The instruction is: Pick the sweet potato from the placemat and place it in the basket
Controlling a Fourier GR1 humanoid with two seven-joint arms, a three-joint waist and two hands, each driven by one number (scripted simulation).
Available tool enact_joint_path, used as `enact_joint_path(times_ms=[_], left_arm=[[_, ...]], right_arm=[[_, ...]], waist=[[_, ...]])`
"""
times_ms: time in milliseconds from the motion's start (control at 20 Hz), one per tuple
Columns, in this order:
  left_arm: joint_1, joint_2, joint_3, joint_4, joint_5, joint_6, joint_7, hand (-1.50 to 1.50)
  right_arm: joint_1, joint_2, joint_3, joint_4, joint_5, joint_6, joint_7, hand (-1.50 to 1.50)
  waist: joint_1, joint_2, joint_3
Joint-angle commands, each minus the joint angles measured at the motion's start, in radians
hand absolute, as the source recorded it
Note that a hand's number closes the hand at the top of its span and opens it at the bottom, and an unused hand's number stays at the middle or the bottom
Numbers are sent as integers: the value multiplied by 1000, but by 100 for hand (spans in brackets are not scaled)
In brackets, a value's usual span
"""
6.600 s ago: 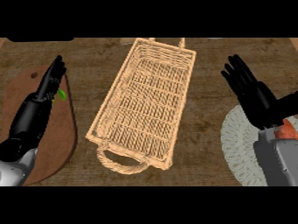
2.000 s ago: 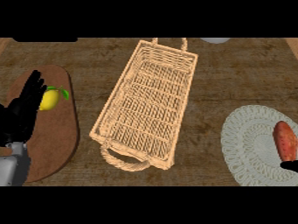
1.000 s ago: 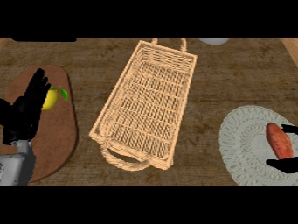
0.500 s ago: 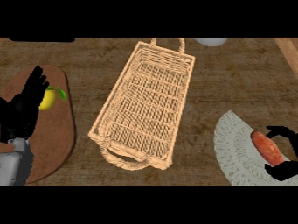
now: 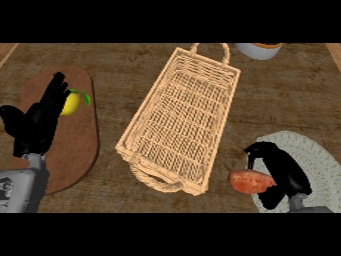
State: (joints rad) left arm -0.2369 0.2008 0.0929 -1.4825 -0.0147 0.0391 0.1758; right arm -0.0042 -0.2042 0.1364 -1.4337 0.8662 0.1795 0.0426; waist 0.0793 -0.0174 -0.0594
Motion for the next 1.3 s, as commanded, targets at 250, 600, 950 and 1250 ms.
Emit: enact_joint_path(times_ms=[250, 600, 950, 1250], left_arm=[[-12, -7, 1, 21, -5, 9, -1, 0], [-1, 0, 6, 29, -13, 16, 2, 0], [17, 5, 14, 17, -24, 32, 0, 0], [9, 0, 23, 38, -22, 38, -10, 0]], right_arm=[[44, 200, 396, -118, -235, -262, 36, 150], [39, 203, 728, -252, -267, -656, 164, 150], [-47, 204, 931, -319, -79, -891, 488, 150], [-183, 202, 904, -337, -63, -1027, 637, 150]], waist=[[5, 14, 71], [-27, 4, 61], [-57, 1, 54], [-56, 11, 55]])
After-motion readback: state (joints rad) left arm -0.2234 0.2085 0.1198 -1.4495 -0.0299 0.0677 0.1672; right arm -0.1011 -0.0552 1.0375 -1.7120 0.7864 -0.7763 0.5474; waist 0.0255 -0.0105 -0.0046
